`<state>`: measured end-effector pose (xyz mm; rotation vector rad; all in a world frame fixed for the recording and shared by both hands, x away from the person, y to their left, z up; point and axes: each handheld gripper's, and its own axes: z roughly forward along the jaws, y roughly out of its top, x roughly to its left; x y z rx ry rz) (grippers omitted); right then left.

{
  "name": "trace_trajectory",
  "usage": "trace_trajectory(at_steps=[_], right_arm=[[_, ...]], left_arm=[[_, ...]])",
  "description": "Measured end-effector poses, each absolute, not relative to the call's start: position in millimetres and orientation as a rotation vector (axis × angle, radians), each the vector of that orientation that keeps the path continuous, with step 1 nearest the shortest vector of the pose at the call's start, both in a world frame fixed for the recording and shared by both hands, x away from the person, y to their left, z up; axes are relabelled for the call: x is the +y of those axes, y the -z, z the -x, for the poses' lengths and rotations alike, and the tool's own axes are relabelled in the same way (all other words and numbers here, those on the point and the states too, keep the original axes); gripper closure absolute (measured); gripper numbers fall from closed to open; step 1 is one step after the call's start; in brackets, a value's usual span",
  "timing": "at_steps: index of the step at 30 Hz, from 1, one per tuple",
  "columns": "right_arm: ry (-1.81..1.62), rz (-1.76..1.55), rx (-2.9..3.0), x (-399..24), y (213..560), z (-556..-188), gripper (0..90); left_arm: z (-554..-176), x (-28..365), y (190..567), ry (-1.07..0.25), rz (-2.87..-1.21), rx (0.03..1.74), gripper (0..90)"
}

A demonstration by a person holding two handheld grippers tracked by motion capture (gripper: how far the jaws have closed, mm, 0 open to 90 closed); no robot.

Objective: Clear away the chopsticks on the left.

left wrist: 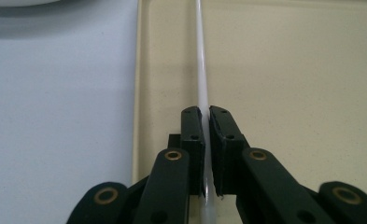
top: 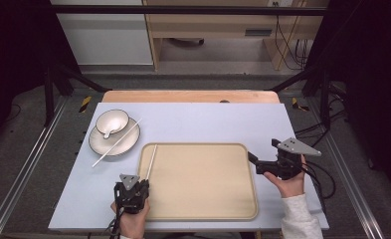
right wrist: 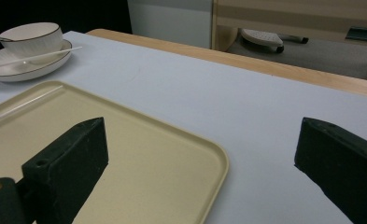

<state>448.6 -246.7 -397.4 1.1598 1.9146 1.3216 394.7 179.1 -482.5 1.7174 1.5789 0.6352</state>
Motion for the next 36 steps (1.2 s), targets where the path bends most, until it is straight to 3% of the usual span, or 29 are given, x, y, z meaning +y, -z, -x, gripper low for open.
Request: trace_trajectory(at_steps=[23, 31, 36], right_arm=[[-1.320, -1.162, 1.912, -247.4, 396.6, -448.3, 3.1], [-1.329, -1.170, 1.899, -249.1, 394.6, -446.6, 3.1], [-1.332, -1.167, 1.897, -250.0, 394.1, -446.0, 3.0]], left_arm=[[-396.2, 181.1, 475.1, -0.648, -1.751, 1.512, 80.0], [-402.2, 189.7, 451.6, -0.633, -1.712, 1.394, 72.3], [-407.9, 197.4, 434.0, -0.615, -1.688, 1.303, 62.0]])
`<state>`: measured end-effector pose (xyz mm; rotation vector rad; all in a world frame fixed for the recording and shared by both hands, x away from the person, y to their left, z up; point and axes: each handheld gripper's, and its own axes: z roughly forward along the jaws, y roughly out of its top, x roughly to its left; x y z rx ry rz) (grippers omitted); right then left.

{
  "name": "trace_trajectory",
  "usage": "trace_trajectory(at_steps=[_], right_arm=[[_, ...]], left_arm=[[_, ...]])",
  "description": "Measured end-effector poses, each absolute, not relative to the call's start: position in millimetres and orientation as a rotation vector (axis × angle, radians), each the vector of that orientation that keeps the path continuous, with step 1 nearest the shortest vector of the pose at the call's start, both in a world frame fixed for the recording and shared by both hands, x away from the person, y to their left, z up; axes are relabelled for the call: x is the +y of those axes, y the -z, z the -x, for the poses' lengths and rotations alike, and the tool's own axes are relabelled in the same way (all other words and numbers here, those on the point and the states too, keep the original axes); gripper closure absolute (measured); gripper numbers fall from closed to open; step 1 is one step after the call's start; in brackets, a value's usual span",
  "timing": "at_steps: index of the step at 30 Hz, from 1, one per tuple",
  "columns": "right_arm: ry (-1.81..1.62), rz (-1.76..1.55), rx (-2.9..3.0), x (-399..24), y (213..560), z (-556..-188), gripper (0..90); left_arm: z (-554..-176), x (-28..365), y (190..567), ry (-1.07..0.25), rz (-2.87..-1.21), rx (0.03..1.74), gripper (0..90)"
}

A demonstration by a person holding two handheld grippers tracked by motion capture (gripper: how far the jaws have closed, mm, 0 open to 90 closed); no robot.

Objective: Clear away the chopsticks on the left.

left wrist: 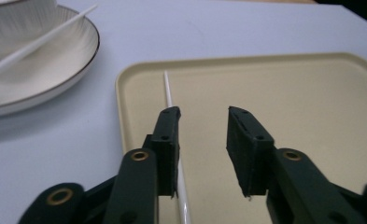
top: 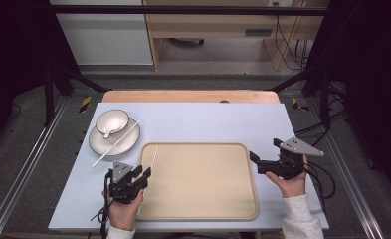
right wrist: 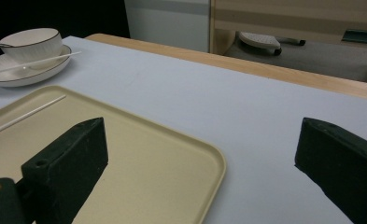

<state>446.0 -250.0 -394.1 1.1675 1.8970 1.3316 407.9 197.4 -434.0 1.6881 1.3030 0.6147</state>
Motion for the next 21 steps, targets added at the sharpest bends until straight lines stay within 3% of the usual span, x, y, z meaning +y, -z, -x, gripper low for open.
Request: trace_trajectory(at_steps=[13, 21], right_arm=[[-1.339, -1.169, 1.881, -252.8, 391.9, -444.5, 3.0], [-1.337, -1.172, 1.879, -253.1, 391.6, -444.3, 3.0]], left_arm=[[-425.2, 223.4, 394.7, -0.595, -1.722, 1.161, 43.8], [-431.0, 249.4, 393.6, -0.617, -1.773, 1.152, 35.0]])
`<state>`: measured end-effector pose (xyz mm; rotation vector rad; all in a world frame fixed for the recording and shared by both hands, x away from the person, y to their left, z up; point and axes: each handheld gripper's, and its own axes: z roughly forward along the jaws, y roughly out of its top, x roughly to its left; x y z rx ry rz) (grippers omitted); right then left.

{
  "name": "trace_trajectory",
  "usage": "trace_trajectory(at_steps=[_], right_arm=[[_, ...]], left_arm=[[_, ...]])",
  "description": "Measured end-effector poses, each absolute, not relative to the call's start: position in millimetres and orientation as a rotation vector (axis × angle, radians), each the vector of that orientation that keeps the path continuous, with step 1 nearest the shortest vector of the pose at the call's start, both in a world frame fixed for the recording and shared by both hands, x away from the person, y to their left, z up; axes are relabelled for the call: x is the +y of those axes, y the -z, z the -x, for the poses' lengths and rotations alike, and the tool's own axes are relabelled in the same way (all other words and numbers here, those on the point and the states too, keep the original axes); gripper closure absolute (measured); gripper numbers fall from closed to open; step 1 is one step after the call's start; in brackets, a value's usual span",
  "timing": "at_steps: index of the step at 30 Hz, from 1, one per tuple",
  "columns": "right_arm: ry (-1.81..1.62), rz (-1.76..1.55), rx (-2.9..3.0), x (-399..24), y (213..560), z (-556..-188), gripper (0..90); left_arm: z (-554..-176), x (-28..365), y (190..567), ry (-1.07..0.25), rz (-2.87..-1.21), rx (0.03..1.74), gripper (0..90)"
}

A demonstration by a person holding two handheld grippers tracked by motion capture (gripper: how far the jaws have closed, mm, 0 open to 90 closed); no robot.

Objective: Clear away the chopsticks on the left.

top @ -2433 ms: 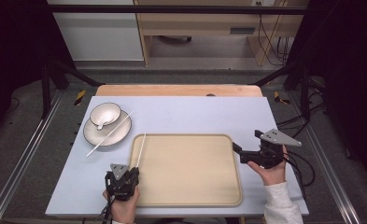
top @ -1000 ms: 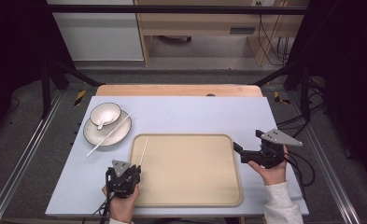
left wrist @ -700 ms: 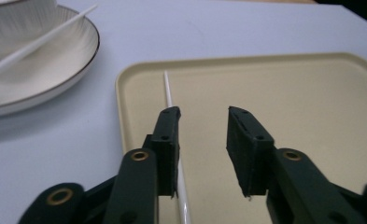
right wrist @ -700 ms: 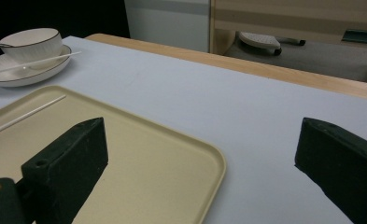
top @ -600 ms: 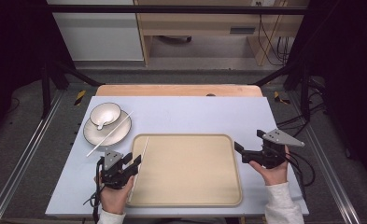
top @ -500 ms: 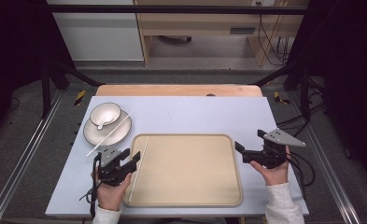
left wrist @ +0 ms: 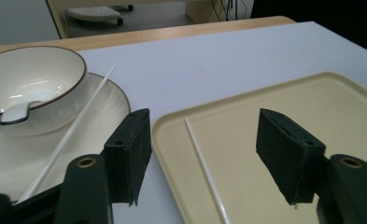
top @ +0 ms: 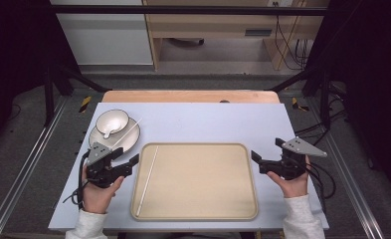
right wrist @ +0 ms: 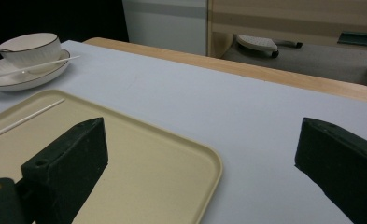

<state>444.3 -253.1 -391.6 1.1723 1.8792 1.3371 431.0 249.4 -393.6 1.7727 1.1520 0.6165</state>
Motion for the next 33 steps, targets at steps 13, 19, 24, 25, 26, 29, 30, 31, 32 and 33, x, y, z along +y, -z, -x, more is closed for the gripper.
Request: trace_trajectory(at_steps=[13, 19, 24, 25, 26, 29, 30, 31, 32, 33], right_arm=[[-1.328, -1.171, 1.888, -250.9, 393.6, -446.2, 3.0], [-1.318, -1.169, 1.901, -249.3, 395.0, -447.3, 3.0], [-1.323, -1.172, 1.892, -250.0, 394.3, -447.6, 3.0], [-1.325, -1.174, 1.892, -250.2, 394.0, -447.5, 3.0], [-1.323, -1.176, 1.892, -250.3, 393.9, -447.4, 3.1], [-1.320, -1.174, 1.891, -249.9, 394.3, -447.8, 3.0], [-1.318, -1.177, 1.893, -249.7, 394.4, -447.9, 3.0], [-1.315, -1.175, 1.894, -249.7, 394.7, -448.2, 3.0], [-1.313, -1.176, 1.898, -249.6, 394.8, -448.2, 3.0], [-1.311, -1.175, 1.901, -249.5, 395.1, -448.3, 3.0]], left_arm=[[-448.6, 291.5, 413.1, -0.616, -1.812, 1.236, 26.2], [-457.4, 302.9, 415.0, -0.659, -1.844, 1.262, 27.4], [-469.8, 311.8, 415.8, -0.671, -1.862, 1.275, 29.4], [-472.7, 312.4, 416.2, -0.671, -1.861, 1.274, 30.2], [-475.7, 313.5, 416.1, -0.671, -1.870, 1.276, 30.8], [-485.1, 314.6, 417.2, -0.681, -1.888, 1.281, 33.1], [-488.5, 315.3, 417.5, -0.682, -1.903, 1.278, 33.7], [-492.0, 315.3, 418.3, -0.682, -1.905, 1.278, 35.1], [-495.1, 315.5, 419.3, -0.682, -1.919, 1.279, 37.2], [-498.3, 315.2, 420.7, -0.684, -1.930, 1.285, 38.2]])
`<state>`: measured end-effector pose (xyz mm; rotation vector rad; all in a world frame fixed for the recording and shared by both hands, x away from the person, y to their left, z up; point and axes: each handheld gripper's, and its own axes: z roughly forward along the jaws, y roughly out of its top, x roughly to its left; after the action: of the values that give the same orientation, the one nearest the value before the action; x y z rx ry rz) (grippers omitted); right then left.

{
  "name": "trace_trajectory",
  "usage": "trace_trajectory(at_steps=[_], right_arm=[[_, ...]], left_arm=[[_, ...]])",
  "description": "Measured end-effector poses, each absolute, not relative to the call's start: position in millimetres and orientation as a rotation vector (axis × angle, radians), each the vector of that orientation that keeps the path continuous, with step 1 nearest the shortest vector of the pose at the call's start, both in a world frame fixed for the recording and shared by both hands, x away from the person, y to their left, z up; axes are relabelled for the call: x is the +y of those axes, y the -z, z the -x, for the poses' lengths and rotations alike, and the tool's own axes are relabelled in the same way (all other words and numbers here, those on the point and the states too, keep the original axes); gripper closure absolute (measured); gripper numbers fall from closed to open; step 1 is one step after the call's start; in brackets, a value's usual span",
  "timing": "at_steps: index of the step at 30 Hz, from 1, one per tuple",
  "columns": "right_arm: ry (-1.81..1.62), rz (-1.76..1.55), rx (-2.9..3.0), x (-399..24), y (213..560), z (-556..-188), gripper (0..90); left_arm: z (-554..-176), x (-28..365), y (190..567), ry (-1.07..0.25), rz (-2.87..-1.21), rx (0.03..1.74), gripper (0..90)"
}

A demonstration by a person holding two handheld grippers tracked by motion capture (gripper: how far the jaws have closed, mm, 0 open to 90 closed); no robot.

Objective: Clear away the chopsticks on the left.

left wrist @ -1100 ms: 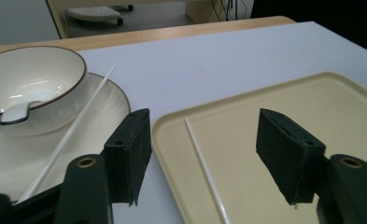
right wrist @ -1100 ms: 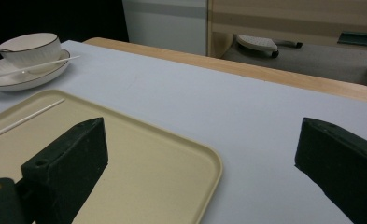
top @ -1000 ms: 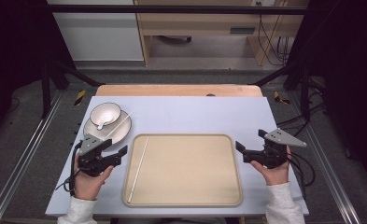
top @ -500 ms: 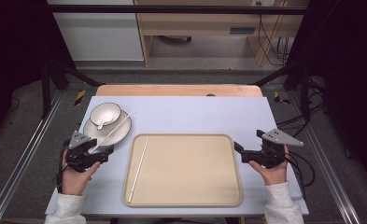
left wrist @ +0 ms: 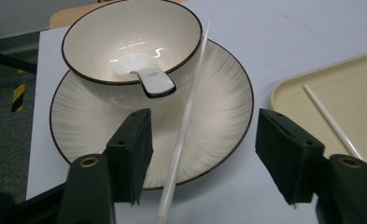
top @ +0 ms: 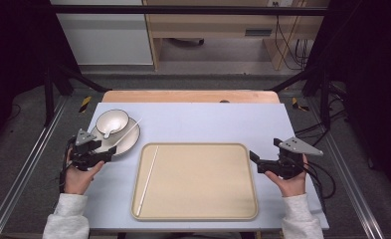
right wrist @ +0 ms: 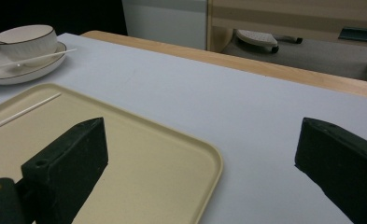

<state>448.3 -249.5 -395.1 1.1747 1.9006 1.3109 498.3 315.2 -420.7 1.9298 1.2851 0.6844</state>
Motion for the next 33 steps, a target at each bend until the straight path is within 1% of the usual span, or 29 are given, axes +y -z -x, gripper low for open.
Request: trace_trajectory(at_steps=[10, 20, 26, 33], right_arm=[[-1.299, -1.175, 1.913, -246.5, 397.8, -450.2, 3.0], [-1.296, -1.172, 1.919, -245.9, 398.7, -450.8, 3.0], [-1.294, -1.175, 1.920, -245.0, 399.5, -451.5, 3.0], [-1.292, -1.174, 1.921, -245.1, 399.9, -451.7, 2.9]], left_arm=[[-520.3, 316.8, 439.7, -0.657, -1.983, 1.299, 54.6], [-526.7, 319.3, 446.7, -0.622, -2.006, 1.314, 71.3], [-530.6, 319.0, 451.9, -0.591, -2.029, 1.319, 78.7], [-529.9, 315.5, 451.8, -0.571, -2.028, 1.305, 82.5]])
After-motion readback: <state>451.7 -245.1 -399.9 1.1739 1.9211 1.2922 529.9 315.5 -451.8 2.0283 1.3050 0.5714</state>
